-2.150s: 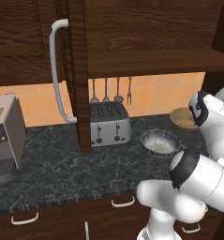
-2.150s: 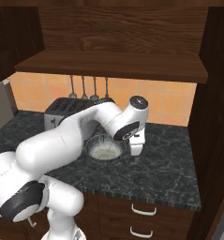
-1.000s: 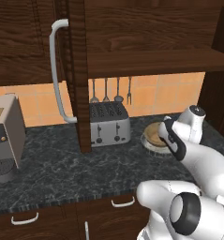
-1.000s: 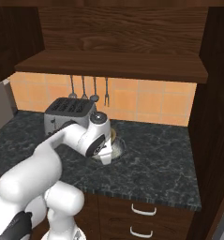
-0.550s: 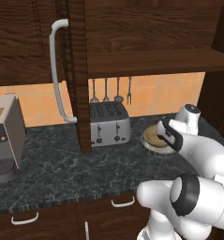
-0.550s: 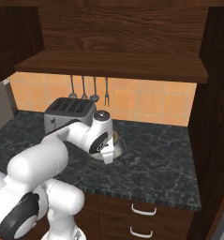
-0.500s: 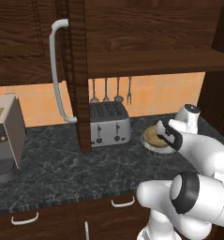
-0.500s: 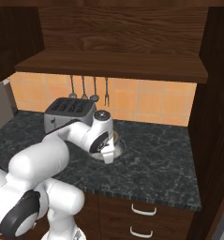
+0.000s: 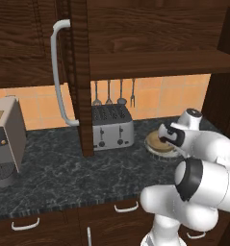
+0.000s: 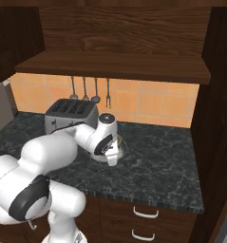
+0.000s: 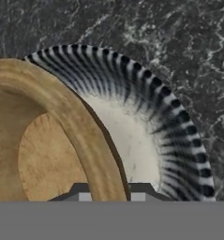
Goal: Pick up the bowls on the counter and stack them on top of one another in the open cabinet. Place the smaller bowl on top of the larger bowl.
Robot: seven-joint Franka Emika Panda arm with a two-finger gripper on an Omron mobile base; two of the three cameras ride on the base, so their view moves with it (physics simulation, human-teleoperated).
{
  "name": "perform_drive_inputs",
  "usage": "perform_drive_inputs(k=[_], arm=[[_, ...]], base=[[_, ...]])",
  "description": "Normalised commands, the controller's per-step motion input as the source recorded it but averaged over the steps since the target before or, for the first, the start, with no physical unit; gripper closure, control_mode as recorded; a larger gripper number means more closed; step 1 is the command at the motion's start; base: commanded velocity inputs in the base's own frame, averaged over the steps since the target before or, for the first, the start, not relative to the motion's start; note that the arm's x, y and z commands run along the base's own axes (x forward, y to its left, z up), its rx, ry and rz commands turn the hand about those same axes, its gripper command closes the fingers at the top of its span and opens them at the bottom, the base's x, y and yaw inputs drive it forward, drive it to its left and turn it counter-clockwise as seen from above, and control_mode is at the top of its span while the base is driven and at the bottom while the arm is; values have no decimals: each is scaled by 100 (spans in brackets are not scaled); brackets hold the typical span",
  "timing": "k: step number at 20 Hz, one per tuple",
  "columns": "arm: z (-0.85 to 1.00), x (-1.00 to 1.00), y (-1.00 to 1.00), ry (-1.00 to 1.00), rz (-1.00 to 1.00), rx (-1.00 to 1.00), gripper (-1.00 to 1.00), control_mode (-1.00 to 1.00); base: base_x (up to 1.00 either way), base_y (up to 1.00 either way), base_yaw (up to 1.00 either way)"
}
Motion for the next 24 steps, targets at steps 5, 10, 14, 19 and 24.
perform_drive_inputs(k=[5,10,14,19,24], arm=[[-25,12,-7,0,0,0,100,-100],[-4,3,-5,0,0,0,100,-100],[25,0,0,0,0,0,-100,-100],[67,0,6,-3,0,0,-100,-100],[5,-74,-38,0,7,0,-100,-100]], base=[[0,0,0],[0,0,0],[0,0,0],[0,0,0],[0,0,0]])
